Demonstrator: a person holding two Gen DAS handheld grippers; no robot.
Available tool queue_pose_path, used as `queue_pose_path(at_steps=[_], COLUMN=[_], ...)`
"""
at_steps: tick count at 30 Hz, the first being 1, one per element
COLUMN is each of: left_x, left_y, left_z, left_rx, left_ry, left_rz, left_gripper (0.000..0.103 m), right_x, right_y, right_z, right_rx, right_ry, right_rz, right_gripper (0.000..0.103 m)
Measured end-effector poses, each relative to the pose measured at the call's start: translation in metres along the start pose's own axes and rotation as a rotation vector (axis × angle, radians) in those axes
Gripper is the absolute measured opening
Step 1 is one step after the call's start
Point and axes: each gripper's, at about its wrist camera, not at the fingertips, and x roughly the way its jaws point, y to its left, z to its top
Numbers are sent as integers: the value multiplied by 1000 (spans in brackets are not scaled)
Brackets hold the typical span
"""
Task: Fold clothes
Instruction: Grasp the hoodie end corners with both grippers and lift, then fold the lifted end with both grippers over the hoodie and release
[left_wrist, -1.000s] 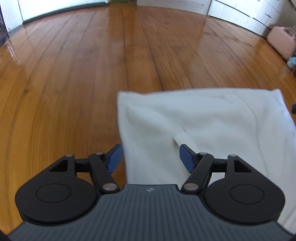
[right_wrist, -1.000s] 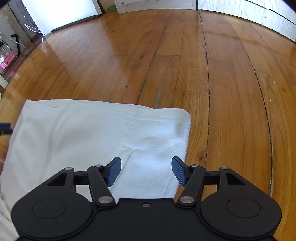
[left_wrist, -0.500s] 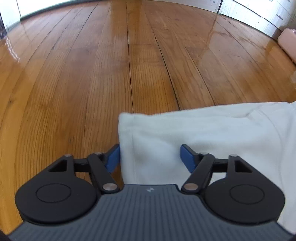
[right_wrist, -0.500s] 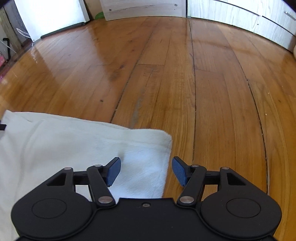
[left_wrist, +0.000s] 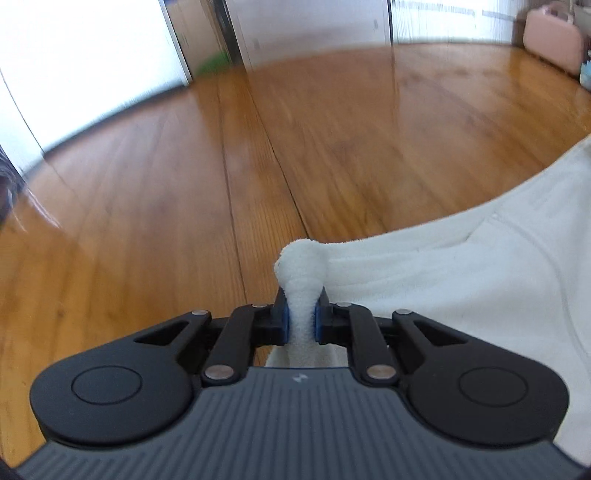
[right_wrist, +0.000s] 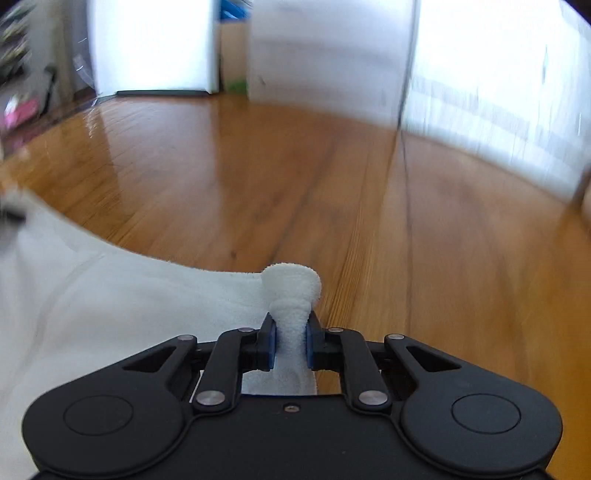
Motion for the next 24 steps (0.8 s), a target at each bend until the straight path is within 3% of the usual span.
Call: queue_pose_path(at_steps=[2,7,12,16,20,24], left_x=[-15,-53,-91,-151,-214,-286], left_y=[0,2,13,2,6,0], left_z=[-3,-6,-3,-20,-42,-83], left_rx=[-37,-77,-203,-106,-123,-105], left_ry=[-38,-116,-148,-185,-200,-245], left_rz=[8,19,-29,5,-11,-9], left_gripper=[11,11,11,11,11,12], right_x=[-12,-51,-105,-156,-207,-276], right_y=[8,2,4,16,31,51], right_z=[-3,-3,-2,-5,-21,-52], right_rx=[-41,38,84,124,127,128], right_ry=[-31,-76,-130,-192,-231,-295], right_rz=[-40,-54,-55,-48,-27,-32], right_gripper=[15,15,15,15,15,15])
